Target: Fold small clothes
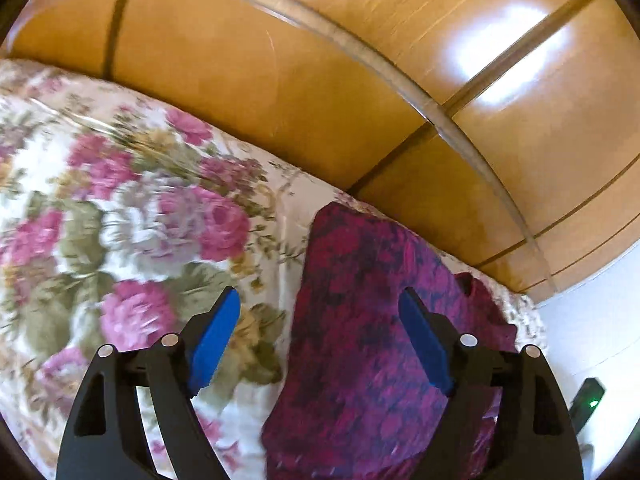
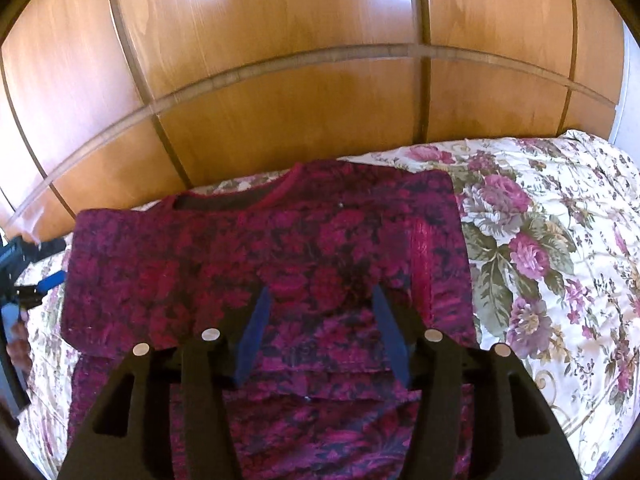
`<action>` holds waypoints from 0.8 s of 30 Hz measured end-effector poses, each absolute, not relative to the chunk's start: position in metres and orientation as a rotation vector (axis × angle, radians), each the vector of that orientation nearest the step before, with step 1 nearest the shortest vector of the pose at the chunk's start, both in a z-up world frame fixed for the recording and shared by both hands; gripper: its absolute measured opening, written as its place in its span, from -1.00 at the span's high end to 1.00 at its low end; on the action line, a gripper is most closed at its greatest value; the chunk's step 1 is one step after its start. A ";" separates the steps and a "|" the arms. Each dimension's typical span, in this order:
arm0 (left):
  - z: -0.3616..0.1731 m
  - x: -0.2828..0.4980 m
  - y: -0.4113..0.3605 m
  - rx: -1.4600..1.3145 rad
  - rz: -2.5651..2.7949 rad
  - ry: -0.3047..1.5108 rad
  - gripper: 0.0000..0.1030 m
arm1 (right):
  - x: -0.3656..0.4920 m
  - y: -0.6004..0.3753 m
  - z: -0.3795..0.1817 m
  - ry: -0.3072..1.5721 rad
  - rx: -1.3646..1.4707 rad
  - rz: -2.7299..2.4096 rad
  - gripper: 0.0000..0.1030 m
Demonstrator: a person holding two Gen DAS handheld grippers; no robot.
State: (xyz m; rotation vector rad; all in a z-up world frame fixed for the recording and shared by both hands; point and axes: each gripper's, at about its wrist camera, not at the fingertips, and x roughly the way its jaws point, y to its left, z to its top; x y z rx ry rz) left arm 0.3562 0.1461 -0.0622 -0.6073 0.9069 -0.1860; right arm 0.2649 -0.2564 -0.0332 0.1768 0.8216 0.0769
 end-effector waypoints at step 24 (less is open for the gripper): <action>-0.037 0.299 0.074 -0.195 0.070 0.780 -0.01 | 0.275 -0.251 -0.051 0.839 0.108 0.011 -0.14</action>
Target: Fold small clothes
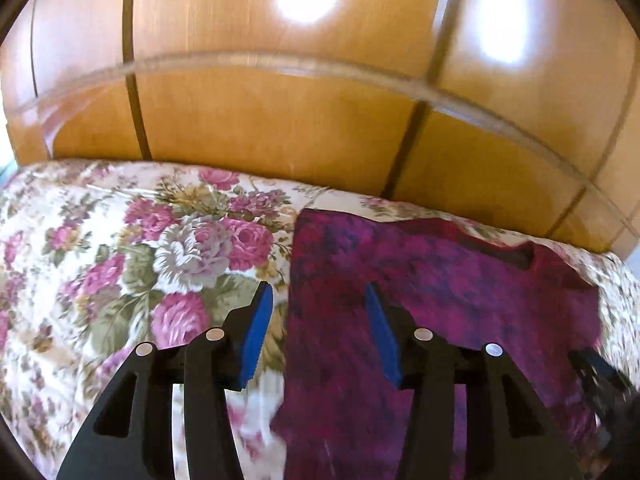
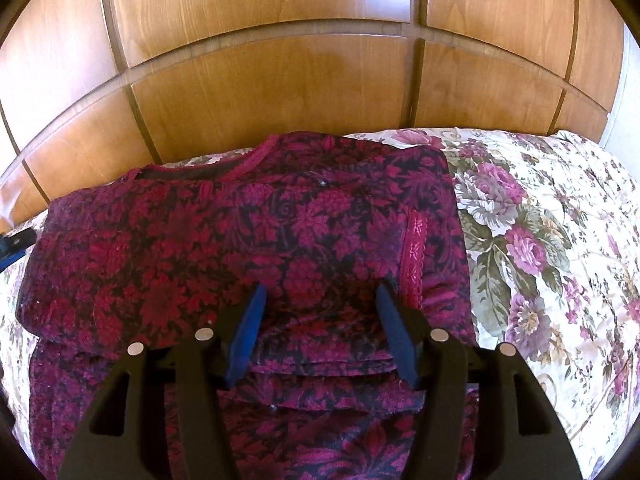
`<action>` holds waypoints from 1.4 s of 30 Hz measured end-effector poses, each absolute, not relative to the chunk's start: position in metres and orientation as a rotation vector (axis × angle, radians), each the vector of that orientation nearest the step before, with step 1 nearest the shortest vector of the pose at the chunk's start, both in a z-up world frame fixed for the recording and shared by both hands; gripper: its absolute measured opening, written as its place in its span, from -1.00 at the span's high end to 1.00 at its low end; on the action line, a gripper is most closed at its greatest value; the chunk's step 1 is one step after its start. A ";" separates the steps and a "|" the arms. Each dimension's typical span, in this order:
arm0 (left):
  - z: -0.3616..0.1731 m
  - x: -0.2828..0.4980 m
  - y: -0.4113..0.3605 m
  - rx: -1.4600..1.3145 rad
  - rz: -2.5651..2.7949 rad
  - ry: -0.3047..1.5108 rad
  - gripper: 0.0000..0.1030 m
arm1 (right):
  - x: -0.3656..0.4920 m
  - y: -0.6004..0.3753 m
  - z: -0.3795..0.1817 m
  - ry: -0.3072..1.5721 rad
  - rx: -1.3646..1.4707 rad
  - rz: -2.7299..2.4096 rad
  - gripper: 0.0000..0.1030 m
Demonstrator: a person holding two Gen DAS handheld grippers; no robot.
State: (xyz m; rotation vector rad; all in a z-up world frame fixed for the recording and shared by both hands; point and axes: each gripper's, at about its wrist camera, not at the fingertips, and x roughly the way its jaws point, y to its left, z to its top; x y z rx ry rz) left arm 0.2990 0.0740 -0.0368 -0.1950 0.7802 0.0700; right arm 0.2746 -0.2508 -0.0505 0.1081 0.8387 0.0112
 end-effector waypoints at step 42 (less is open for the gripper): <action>-0.088 0.080 0.070 -0.184 -0.071 0.922 -0.15 | 0.058 -0.336 -0.078 1.020 0.303 0.084 -0.65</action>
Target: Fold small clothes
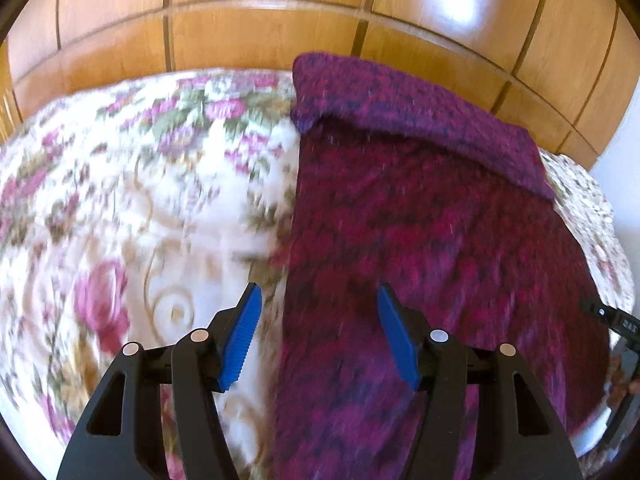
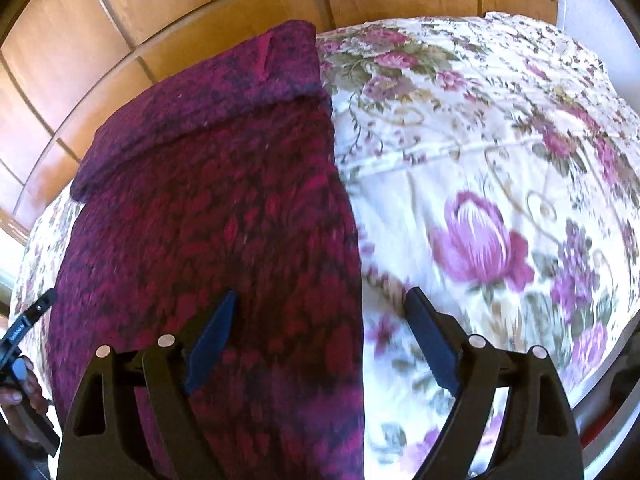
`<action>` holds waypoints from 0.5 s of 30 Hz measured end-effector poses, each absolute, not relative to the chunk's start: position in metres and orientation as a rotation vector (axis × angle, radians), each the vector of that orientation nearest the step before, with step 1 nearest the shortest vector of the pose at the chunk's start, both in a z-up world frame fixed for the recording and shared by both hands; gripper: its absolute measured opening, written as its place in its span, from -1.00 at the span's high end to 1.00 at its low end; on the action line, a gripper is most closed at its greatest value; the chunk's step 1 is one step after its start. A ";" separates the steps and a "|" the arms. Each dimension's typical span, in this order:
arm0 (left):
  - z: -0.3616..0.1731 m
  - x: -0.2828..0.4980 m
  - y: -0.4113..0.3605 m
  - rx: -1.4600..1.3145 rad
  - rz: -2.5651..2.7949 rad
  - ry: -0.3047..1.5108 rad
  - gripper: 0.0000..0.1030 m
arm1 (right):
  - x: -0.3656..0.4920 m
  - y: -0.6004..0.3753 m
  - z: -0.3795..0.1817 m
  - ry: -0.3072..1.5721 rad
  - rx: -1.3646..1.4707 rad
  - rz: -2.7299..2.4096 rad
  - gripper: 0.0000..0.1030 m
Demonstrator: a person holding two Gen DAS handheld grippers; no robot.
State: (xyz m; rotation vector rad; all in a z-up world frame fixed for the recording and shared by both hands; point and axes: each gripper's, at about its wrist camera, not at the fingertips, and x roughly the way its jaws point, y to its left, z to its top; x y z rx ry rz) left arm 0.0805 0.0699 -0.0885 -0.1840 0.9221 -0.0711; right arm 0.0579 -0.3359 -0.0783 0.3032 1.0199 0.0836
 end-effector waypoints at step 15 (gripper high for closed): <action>-0.104 -0.010 0.067 -0.183 -0.376 1.072 0.12 | -0.022 -0.329 -0.092 1.202 0.340 0.278 0.04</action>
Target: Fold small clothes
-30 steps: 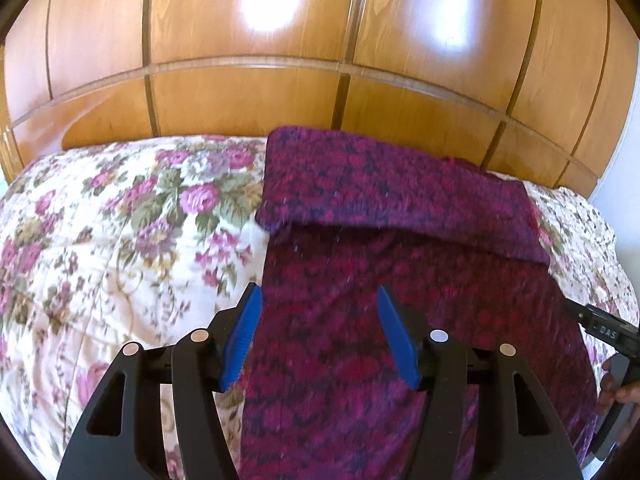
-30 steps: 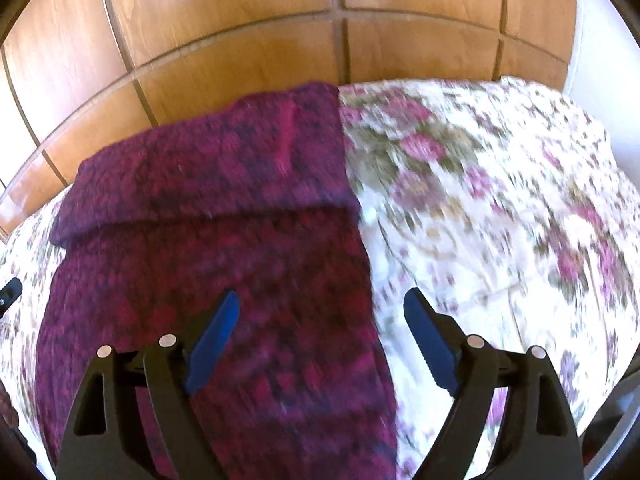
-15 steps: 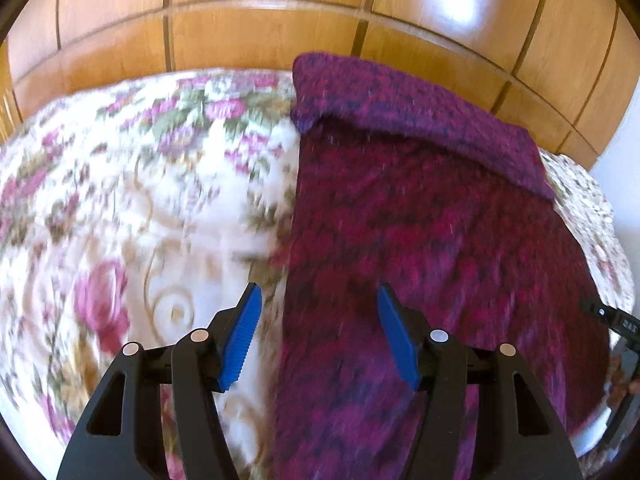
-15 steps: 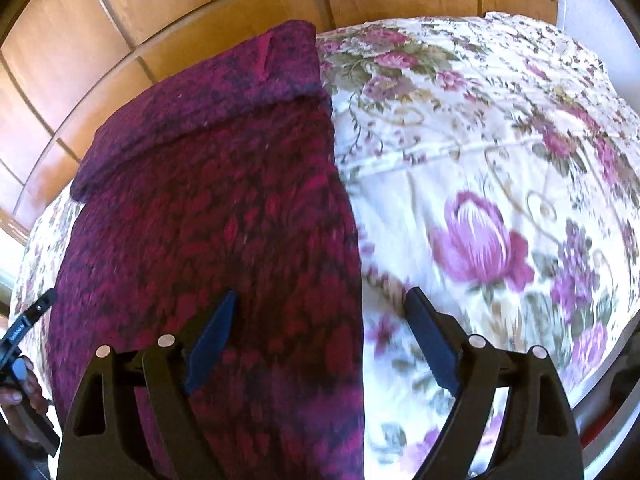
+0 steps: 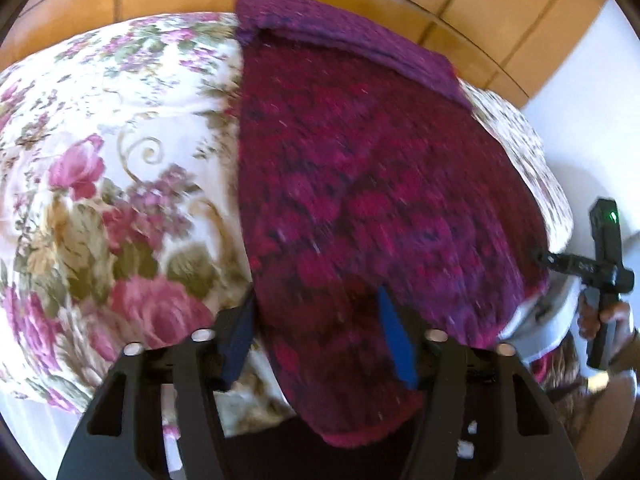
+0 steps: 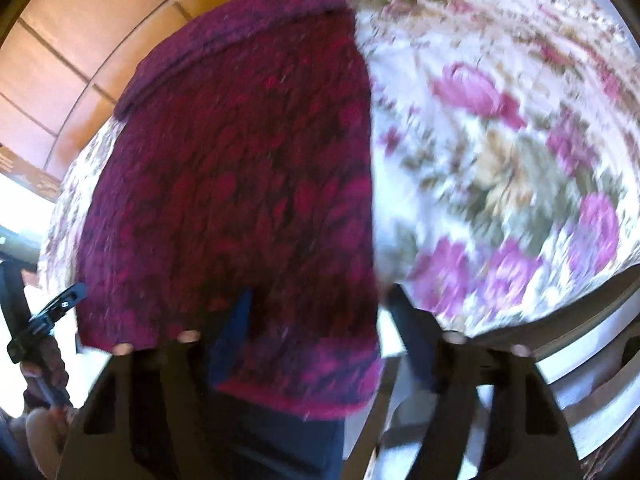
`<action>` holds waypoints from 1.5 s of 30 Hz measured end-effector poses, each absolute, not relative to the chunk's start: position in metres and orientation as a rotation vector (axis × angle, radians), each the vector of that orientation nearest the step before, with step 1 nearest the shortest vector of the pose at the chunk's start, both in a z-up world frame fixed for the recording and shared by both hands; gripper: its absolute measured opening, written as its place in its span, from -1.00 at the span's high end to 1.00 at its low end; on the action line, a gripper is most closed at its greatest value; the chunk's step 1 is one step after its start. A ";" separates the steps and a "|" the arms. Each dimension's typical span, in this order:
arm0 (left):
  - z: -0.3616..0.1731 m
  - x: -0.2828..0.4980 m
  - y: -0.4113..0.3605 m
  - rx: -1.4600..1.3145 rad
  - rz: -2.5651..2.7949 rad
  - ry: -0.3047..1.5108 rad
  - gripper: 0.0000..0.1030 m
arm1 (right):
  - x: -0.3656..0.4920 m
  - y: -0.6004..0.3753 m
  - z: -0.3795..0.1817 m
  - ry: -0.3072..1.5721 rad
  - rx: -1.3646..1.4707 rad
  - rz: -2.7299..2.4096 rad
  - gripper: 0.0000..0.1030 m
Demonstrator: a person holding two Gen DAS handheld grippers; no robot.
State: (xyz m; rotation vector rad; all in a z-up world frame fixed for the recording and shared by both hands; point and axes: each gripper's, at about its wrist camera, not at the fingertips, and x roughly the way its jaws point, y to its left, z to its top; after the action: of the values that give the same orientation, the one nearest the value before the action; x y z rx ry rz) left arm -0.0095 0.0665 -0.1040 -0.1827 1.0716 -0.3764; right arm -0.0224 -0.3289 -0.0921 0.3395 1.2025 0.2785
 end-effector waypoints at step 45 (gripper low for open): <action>-0.101 0.191 0.128 -1.119 -0.363 1.050 0.46 | 0.170 -0.344 -0.064 1.009 0.844 0.299 -0.28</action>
State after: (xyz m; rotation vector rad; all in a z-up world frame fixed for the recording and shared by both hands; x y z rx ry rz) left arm 0.1908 0.1284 -0.1013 -1.1191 1.0504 -0.3633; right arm 0.1704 -0.3436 -0.0636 0.8437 1.0087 0.2985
